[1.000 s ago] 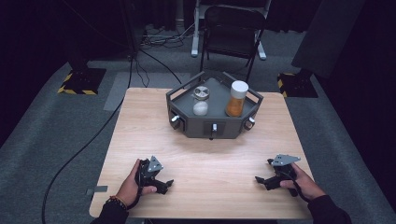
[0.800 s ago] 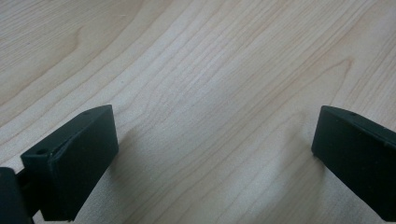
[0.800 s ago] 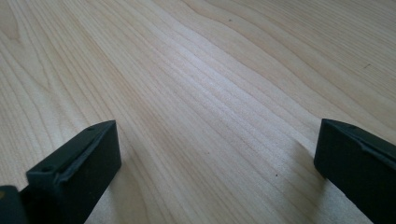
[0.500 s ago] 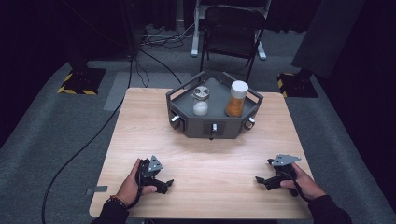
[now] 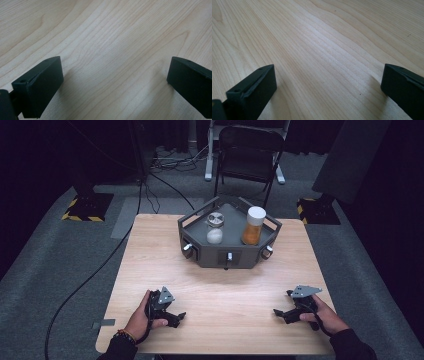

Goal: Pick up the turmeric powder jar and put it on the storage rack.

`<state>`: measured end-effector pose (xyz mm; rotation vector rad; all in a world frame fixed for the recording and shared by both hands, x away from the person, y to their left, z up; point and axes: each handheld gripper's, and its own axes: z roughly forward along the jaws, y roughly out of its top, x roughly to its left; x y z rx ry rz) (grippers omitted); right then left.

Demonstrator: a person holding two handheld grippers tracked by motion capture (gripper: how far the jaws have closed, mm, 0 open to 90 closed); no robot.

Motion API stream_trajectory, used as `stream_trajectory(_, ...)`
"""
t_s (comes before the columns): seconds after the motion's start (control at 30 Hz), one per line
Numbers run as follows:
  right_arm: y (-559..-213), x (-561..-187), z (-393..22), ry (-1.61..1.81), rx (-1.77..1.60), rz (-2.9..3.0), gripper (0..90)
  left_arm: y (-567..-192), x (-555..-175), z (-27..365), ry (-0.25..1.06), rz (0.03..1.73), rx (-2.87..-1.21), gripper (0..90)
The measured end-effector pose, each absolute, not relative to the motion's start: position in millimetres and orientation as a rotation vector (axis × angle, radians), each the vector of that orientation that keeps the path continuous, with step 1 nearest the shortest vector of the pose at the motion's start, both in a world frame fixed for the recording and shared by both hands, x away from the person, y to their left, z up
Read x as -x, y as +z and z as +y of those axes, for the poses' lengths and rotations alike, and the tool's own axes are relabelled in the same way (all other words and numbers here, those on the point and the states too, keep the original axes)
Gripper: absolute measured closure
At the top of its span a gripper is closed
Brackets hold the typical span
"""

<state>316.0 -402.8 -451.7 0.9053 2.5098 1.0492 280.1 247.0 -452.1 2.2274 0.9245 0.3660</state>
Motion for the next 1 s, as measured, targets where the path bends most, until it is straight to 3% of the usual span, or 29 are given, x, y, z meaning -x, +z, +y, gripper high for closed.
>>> stream_trajectory(1.0,-451.6,-315.0,-401.3,1.045,-0.915,2.504,0.0,-452.0,-280.3,247.2,0.365,0.923,-2.228,0.1)
